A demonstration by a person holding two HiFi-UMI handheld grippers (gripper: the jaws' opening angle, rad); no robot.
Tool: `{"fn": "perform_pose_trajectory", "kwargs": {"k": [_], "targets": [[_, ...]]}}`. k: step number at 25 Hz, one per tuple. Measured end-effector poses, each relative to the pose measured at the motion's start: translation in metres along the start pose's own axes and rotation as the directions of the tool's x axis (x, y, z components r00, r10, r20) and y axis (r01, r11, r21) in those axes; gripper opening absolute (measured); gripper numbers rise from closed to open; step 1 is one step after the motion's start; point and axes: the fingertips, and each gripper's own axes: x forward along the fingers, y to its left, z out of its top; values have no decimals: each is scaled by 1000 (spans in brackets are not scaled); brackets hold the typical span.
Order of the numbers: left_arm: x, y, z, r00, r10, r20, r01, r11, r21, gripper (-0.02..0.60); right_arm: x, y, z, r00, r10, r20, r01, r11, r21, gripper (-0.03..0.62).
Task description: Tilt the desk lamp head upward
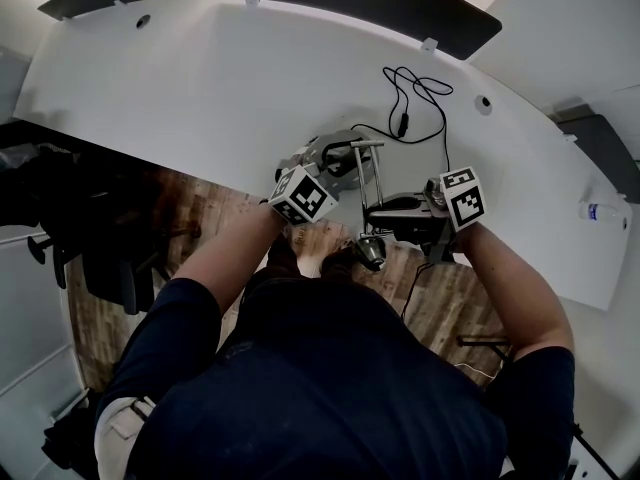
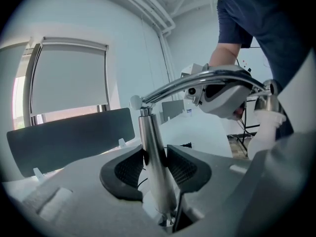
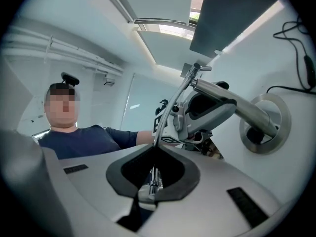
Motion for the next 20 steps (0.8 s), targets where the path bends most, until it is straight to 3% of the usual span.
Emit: {"fn": "perform_pose_trajectory", "kwargs": {"k": [13,20], "targets": [[-1,-1,0,1000,-8,6,8,999,34,150,0,29,20,999,32,1,-31,969,245,31],[4,-6,2,1000,-10,-10,11,991,131,160,0,50,39,997,67,40,-77,941,329,48]]}}
